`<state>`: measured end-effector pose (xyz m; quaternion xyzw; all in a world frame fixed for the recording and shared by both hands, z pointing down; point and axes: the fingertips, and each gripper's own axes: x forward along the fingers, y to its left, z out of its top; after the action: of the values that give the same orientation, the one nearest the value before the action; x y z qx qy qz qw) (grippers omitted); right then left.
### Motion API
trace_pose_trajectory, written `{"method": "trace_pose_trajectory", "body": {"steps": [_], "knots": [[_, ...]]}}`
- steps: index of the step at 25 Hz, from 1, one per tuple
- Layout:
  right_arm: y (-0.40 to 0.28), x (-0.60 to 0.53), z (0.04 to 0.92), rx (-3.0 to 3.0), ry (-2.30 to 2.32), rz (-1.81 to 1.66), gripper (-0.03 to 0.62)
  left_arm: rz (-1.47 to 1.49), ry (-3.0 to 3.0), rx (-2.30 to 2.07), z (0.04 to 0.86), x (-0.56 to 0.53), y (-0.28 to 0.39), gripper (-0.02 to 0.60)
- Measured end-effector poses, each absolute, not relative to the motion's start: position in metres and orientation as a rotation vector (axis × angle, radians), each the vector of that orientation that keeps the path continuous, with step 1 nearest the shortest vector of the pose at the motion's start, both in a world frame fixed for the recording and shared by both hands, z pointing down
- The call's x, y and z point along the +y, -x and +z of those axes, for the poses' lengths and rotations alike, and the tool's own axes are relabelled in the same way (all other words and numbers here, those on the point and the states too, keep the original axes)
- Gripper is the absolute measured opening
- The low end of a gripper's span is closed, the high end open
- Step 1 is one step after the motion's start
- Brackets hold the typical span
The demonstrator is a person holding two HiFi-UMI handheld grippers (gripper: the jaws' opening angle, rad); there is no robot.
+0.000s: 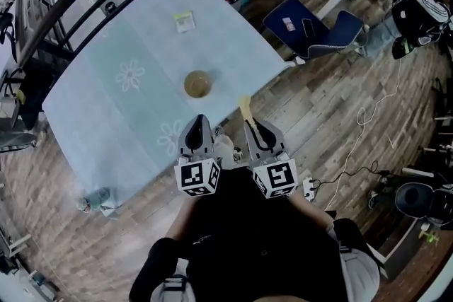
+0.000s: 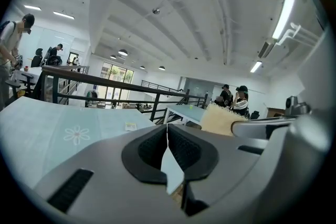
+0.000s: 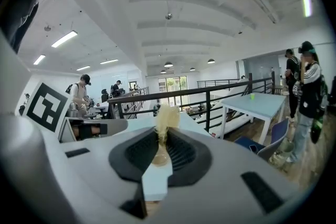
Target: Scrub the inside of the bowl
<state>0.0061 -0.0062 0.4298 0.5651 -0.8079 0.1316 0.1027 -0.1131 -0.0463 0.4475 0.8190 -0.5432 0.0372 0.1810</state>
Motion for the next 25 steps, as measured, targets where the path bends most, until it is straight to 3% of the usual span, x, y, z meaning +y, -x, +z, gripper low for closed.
{"method": "trace_pose_trajectory", "body": {"steps": [8,25], "knots": [[0.017,-0.093,0.420,-2.413,-1.583,0.346,0.049,0.067,-2.254,-1.574,0.455,-0.119,0.129,0.017],[0.065,-0.131,0.447,-2.419,-1.389,0.398,0.049,0.182,-1.935,-1.660,0.559,-0.164,0.194,0.017]]}}
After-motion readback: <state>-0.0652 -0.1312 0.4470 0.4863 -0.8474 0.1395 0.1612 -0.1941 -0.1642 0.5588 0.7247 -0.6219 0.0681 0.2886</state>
